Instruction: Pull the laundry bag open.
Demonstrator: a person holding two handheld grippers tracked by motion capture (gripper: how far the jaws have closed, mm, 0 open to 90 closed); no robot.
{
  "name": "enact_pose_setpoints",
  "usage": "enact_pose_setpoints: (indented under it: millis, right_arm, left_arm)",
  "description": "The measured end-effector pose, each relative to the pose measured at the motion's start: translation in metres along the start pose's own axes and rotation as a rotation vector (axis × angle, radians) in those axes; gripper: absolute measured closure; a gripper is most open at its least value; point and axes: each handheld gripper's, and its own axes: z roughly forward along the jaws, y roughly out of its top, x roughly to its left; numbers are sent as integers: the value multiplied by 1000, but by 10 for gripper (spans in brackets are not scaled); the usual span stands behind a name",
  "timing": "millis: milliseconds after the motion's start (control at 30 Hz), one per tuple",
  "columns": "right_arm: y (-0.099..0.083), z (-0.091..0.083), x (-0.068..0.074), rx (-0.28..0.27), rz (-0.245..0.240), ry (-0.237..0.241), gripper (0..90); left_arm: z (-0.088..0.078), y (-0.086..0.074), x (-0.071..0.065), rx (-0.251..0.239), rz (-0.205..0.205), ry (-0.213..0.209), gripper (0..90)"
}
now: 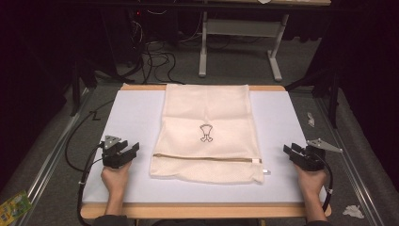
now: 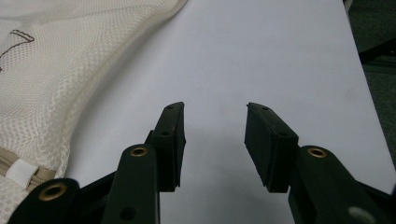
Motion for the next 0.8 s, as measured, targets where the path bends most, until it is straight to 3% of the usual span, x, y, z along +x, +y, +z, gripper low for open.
enact_pose_setpoints:
  millis: [633,800]
  right_arm:
    - [-2,6,6,40,-49,-37,536]
    - [-2,6,5,48,-31,-37,526]
  left_arm:
    - [4,-1,-10,30,97,33,430]
    - [5,-1,-12,40,114,34,425]
